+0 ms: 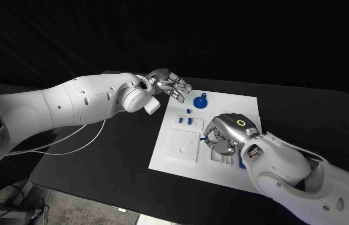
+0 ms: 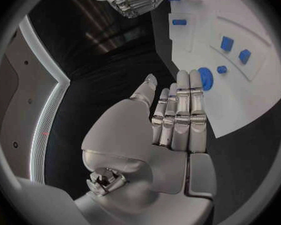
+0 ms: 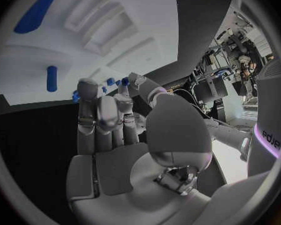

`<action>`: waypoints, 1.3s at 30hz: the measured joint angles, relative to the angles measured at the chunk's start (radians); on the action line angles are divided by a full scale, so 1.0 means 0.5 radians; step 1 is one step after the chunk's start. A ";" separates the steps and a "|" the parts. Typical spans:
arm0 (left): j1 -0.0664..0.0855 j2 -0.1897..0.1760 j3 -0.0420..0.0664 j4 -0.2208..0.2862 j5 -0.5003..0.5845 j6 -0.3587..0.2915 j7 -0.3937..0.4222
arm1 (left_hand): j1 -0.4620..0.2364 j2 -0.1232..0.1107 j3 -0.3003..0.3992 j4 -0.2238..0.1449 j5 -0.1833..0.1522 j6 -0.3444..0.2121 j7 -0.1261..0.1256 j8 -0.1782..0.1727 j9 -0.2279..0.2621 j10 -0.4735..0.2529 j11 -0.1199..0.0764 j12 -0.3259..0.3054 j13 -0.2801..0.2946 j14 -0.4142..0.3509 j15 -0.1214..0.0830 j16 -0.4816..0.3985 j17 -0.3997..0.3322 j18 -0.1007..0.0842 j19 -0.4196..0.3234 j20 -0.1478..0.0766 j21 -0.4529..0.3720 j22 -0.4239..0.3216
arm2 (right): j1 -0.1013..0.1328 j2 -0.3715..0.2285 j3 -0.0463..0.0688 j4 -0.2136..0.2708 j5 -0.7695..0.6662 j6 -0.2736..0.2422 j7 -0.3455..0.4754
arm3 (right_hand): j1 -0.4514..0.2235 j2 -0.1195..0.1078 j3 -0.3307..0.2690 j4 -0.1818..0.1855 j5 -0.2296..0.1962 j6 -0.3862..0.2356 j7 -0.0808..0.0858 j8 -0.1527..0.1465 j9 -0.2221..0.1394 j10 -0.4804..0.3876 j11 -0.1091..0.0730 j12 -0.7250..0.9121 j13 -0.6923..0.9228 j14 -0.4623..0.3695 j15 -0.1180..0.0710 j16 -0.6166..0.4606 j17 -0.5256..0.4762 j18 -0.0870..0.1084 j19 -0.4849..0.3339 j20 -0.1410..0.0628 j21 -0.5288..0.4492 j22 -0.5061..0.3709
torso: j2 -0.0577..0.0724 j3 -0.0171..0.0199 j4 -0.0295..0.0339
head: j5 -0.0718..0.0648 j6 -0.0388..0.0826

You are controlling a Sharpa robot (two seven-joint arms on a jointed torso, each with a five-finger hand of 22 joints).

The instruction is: Assemble the parts on the task board

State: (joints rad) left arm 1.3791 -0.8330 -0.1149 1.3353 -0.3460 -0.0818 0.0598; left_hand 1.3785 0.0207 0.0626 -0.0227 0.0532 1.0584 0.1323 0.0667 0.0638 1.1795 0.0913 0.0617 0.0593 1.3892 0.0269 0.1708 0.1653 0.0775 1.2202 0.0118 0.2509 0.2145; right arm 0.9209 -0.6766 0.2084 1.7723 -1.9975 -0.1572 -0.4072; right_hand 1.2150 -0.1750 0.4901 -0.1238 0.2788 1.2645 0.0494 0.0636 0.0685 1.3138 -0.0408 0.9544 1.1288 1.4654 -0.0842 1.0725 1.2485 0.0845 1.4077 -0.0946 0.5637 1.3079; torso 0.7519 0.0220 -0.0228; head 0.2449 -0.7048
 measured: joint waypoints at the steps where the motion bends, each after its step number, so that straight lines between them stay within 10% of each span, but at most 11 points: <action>1: 0.000 -0.010 -0.002 0.006 -0.015 0.037 -0.024 | 0.000 0.000 0.003 -0.001 0.000 0.005 -0.005 0.000 0.000 0.012 0.000 0.000 0.000 0.013 -0.006 0.008 0.023 0.000 -0.004 -0.004 0.030 0.025 | 0.000 -0.001 0.010 0.000 0.002 -0.005 0.001 | 0.000 0.000 0.000 0.000 0.000 0.000 0.000 0.000 0.000 0.000 0.000 0.000 0.001 0.000 0.000 0.000 0.000 0.000 0.000 0.000 0.000 0.000 | 0.000 0.0000 0.001 | -0.003 0.006; 25: -0.001 -0.038 -0.082 0.075 -0.250 0.699 -0.241 | -0.067 -0.093 -0.048 -0.027 0.000 -0.058 -0.021 0.000 0.000 -0.052 0.002 0.000 0.000 0.044 -0.018 0.022 0.167 0.000 -0.200 -0.021 0.343 0.372 | 0.001 0.001 0.165 0.052 0.025 -0.071 0.008 | 0.008 -0.008 0.005 0.005 0.016 0.005 -0.006 0.000 -0.001 0.000 0.000 0.000 0.003 0.000 0.000 0.000 0.000 0.000 0.000 0.000 0.008 -0.001 | -0.001 0.0008 0.000 | -0.074 0.117; 39: -0.001 0.000 -0.094 0.077 -0.276 0.819 -0.213 | -0.116 0.026 -0.466 0.171 0.000 -0.206 -0.058 0.000 0.000 0.083 -0.039 0.000 0.000 0.030 -0.025 0.096 0.208 -0.031 -0.131 -0.038 0.182 0.275 | 0.002 0.014 0.179 0.067 0.028 -0.082 0.009 | 0.008 -0.008 0.005 0.005 0.016 0.004 -0.005 0.000 -0.001 0.000 0.000 0.000 0.002 -0.001 0.001 0.000 0.000 0.000 0.000 0.000 0.008 -0.001 | 0.002 0.0008 0.002 | -0.104 0.133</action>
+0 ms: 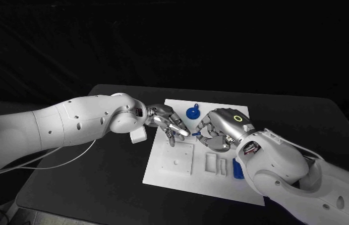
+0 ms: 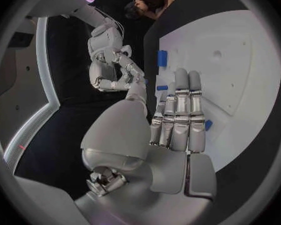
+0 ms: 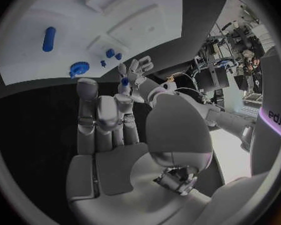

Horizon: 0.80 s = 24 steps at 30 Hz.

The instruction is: Assemble the parts on the task board

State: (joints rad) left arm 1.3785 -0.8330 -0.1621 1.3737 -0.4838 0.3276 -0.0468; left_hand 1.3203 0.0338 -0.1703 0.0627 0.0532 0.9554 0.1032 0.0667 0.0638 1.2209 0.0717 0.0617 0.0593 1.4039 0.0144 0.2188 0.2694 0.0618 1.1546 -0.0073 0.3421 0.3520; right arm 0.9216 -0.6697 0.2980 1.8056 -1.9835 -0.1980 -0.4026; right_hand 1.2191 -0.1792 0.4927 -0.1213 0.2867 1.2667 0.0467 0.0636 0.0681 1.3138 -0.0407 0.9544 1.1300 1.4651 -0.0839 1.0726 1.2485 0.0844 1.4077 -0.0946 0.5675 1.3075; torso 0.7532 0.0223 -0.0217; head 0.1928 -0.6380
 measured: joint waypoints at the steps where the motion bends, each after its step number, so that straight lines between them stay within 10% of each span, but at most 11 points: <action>1: 0.000 0.002 0.000 0.000 0.001 0.008 0.004 | 0.005 0.005 -0.004 0.000 0.000 0.000 0.000 0.000 -0.001 0.007 -0.007 0.000 0.001 0.000 0.000 0.006 0.002 0.000 0.003 -0.003 0.000 0.000 | 0.000 0.001 0.000 0.000 0.000 -0.001 0.000 | 0.000 0.000 0.000 0.000 0.000 0.000 0.000 0.000 0.000 0.000 0.000 0.000 0.000 0.000 0.000 0.000 0.000 0.000 0.000 0.000 0.000 0.000 | 0.000 0.0000 0.000 | -0.001 -0.001; 14: -0.001 0.021 -0.001 0.002 0.018 0.086 0.049 | 0.030 0.037 -0.037 -0.033 0.000 -0.011 -0.011 0.000 -0.002 0.046 -0.018 0.000 0.003 -0.025 -0.011 0.041 0.016 -0.022 0.014 -0.014 -0.019 0.006 | 0.001 0.007 0.001 0.002 0.005 -0.002 0.003 | 0.000 0.000 0.000 0.000 0.000 -0.001 0.000 0.000 0.000 0.000 0.000 0.000 0.000 0.000 0.000 0.000 0.000 0.000 0.000 0.000 0.000 0.000 | 0.001 0.0004 -0.001 | -0.007 -0.004; 24: -0.001 0.030 -0.001 0.005 0.049 0.139 0.089 | 0.050 0.171 -0.023 -0.019 0.000 0.051 -0.036 0.000 -0.002 0.053 -0.026 0.000 0.002 -0.032 -0.018 0.049 0.018 -0.022 0.014 -0.014 -0.027 0.011 | 0.003 0.012 0.001 -0.004 0.009 -0.002 0.006 | 0.000 0.000 0.000 0.000 0.000 0.004 0.005 0.000 -0.001 0.000 0.000 0.000 0.004 0.000 0.000 0.000 0.000 0.000 0.000 0.000 0.008 0.000 | 0.001 0.0002 0.000 | -0.011 -0.009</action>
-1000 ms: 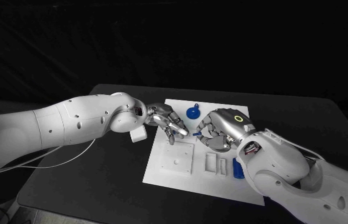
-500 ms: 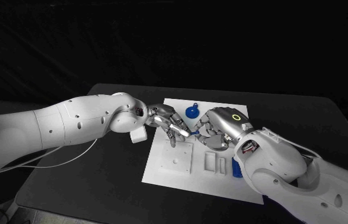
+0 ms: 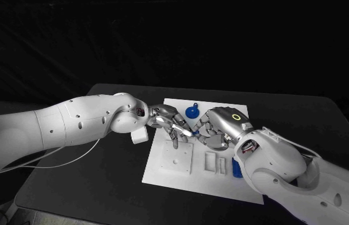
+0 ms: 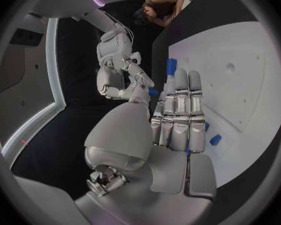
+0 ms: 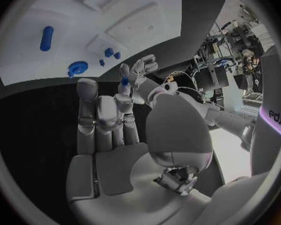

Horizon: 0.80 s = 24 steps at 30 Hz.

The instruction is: Assemble the parts on the task board

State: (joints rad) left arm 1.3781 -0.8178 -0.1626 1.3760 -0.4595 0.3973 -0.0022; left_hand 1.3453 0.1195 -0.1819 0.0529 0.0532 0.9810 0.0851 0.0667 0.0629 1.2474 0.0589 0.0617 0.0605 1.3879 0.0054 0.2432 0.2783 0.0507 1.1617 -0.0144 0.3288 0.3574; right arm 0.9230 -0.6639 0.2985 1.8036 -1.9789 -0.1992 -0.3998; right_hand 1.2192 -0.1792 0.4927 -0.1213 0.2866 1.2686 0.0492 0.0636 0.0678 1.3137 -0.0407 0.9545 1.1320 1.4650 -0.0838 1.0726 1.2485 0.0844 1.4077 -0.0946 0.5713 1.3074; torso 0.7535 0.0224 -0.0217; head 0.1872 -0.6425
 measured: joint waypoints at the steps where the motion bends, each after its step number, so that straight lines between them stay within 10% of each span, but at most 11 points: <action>1: 0.000 0.000 0.000 0.000 0.003 0.004 0.004 | 0.010 0.010 0.000 0.000 0.000 0.000 0.000 0.000 0.000 0.000 0.000 0.000 0.000 0.000 0.000 0.000 0.000 0.000 0.000 0.000 0.000 0.000 | 0.000 0.000 0.000 0.000 0.000 0.000 0.000 | 0.000 0.000 0.000 0.000 0.000 0.000 0.000 0.000 0.000 0.000 0.000 0.000 0.000 0.000 0.000 0.000 0.000 0.000 0.000 0.000 0.000 0.000 | 0.000 0.0002 0.000 | 0.000 0.000; 24: 0.000 0.013 0.000 0.000 0.045 0.026 0.055 | 0.147 0.178 0.022 -0.068 0.000 0.097 -0.003 0.000 0.000 0.007 -0.007 0.000 0.000 -0.021 -0.007 0.044 0.014 0.001 0.000 0.000 0.000 0.038 | 0.001 0.009 0.000 -0.001 0.007 0.000 0.007 | 0.008 0.008 0.000 0.000 0.000 -0.002 0.001 0.000 0.000 0.000 0.000 0.000 0.002 0.000 0.000 0.000 -0.002 0.000 0.007 -0.007 0.000 0.000 | -0.001 0.0012 0.000 | 0.003 -0.006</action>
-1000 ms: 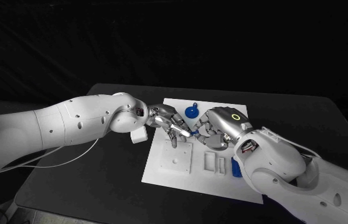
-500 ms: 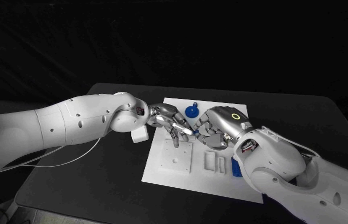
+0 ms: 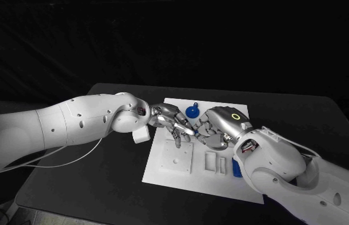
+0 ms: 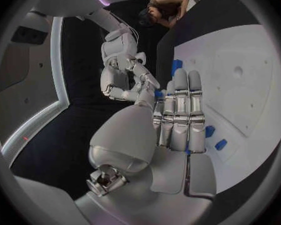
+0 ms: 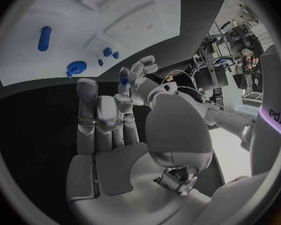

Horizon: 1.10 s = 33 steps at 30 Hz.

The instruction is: Assemble the parts on the task board

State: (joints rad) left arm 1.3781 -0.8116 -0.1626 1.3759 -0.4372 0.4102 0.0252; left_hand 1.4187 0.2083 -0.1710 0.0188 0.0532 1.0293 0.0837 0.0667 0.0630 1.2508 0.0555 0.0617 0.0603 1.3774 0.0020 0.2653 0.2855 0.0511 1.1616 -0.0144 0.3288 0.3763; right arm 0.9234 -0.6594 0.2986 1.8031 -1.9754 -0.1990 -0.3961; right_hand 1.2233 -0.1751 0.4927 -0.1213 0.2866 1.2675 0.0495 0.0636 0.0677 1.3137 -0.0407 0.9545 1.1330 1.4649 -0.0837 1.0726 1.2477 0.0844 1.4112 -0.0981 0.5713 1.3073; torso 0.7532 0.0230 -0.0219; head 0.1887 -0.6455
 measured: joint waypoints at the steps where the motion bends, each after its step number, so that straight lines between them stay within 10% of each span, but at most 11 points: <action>1: 0.000 0.000 0.000 0.000 0.000 0.001 0.001 | 0.007 0.007 0.005 -0.009 0.000 0.015 0.000 0.000 0.000 0.000 0.000 0.000 0.000 0.000 0.000 0.002 0.002 0.000 0.000 0.000 0.000 0.003 | 0.000 0.000 0.000 0.000 0.000 0.000 0.000 | 0.000 0.000 0.000 0.000 0.000 0.000 0.000 0.000 0.000 0.000 0.000 0.000 0.000 0.000 0.000 0.000 0.000 0.000 0.000 0.000 0.000 0.000 | 0.000 -0.0002 0.000 | 0.000 0.000; 21: -0.001 0.002 -0.002 -0.004 -0.006 0.005 0.011 | -0.006 0.137 0.134 -0.259 0.077 0.164 0.014 -0.015 0.014 0.096 -0.026 0.000 0.000 -0.037 -0.021 0.171 0.057 0.001 -0.069 -0.025 0.128 0.178 | 0.002 0.000 0.001 0.005 0.001 0.000 0.010 | 0.000 0.000 0.000 0.000 0.000 -0.001 0.000 0.000 0.001 0.000 0.000 0.000 -0.001 0.000 0.000 0.000 0.000 0.000 0.000 0.000 0.000 0.001 | 0.000 -0.0008 0.000 | 0.005 -0.007; 33: -0.001 0.003 -0.002 -0.004 -0.028 -0.011 0.040 | -0.044 0.157 0.274 -0.282 0.046 0.167 0.018 -0.008 0.043 0.116 -0.029 0.000 0.000 -0.051 -0.021 0.188 0.050 0.002 -0.105 -0.025 0.151 0.258 | 0.002 -0.002 0.001 0.005 0.003 -0.008 0.014 | 0.008 -0.008 0.000 0.000 0.000 -0.002 0.000 -0.004 0.000 0.000 0.000 -0.009 -0.001 0.004 -0.004 0.000 -0.005 0.000 0.000 0.000 0.000 0.001 | 0.000 -0.0008 0.000 | 0.008 -0.010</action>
State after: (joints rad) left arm 1.3774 -0.8102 -0.1634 1.3740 -0.4510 0.4049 0.0450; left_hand 1.3966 0.2869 -0.0341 -0.1223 0.0762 1.1129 0.0926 0.0627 0.0844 1.3086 0.0408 0.0617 0.0601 1.3521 -0.0085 0.3593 0.3105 0.0519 1.1093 -0.0271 0.4042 0.5050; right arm 0.9242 -0.6604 0.2993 1.8055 -1.9739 -0.2032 -0.3892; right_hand 1.2271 -0.1791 0.4926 -0.1214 0.2866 1.2666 0.0492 0.0616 0.0676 1.3136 -0.0407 0.9502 1.1326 1.4670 -0.0858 1.0726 1.2450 0.0844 1.4112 -0.0980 0.5713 1.3078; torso 0.7533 0.0226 -0.0219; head 0.1928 -0.6507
